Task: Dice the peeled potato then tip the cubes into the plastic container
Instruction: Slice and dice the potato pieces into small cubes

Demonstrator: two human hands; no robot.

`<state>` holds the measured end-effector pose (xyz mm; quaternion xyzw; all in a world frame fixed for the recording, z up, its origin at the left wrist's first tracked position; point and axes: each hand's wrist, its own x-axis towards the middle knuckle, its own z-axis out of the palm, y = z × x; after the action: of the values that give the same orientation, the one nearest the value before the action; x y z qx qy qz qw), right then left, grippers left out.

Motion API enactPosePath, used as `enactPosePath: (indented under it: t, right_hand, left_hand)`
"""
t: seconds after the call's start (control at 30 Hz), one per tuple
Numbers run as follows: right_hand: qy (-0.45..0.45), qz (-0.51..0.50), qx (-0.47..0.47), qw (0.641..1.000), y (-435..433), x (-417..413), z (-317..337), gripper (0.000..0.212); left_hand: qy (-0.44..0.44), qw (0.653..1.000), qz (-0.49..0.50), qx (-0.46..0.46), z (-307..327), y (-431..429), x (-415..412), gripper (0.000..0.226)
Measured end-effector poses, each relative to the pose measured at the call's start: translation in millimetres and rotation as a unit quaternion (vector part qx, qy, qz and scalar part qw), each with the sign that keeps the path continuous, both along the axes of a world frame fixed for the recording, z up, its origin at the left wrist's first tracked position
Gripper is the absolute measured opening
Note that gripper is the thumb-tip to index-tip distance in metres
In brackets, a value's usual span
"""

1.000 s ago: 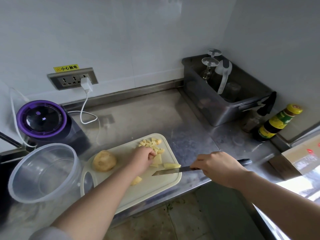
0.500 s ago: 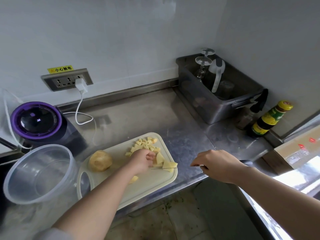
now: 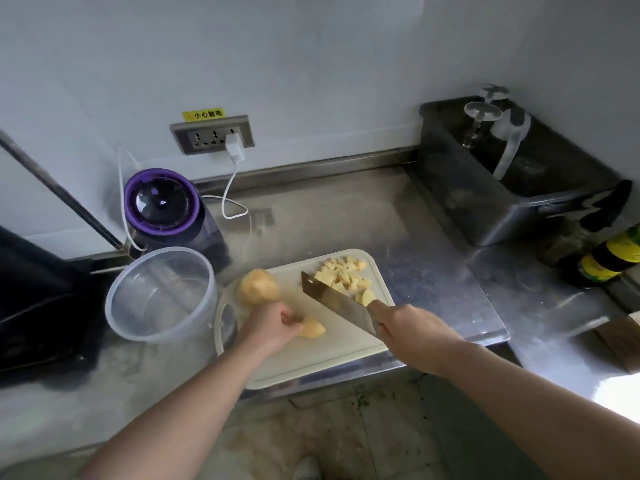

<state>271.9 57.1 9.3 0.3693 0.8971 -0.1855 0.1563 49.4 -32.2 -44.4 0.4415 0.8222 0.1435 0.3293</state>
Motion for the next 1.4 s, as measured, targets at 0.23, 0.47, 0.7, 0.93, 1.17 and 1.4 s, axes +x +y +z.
enactPosePath:
  t: [0.23, 0.47, 0.7, 0.93, 1.17, 1.4]
  right_hand:
    - [-0.041, 0.034, 0.036, 0.998, -19.3, -12.4, 0.1, 0.043]
    - [-0.03, 0.011, 0.027, 0.999, -31.6, -11.9, 2.9, 0.047]
    - [-0.025, 0.013, 0.03, 0.999, -33.3, -12.0, -1.6, 0.051]
    - [-0.034, 0.024, 0.031, 0.999, -35.1, -11.1, -1.7, 0.05]
    - [-0.052, 0.045, 0.039, 0.997, -39.6, -12.7, -0.7, 0.048]
    - [-0.065, 0.014, -0.035, 0.997, -40.3, -11.6, -18.3, 0.045]
  left_hand:
    - [0.001, 0.997, 0.046, 0.055, -13.0, 0.2, 13.1, 0.017]
    - [-0.031, 0.995, 0.072, 0.056, -20.5, 3.2, 14.3, 0.008]
    - [-0.029, 0.996, 0.06, 0.051, -22.3, 5.6, 14.0, 0.004]
    - [-0.04, 0.996, 0.052, 0.056, -21.6, 4.5, 14.1, 0.005]
    - [-0.035, 0.996, 0.057, 0.057, -23.6, 4.6, 15.2, 0.009]
    - [-0.039, 0.996, 0.059, 0.063, -24.7, 4.1, 15.0, 0.003]
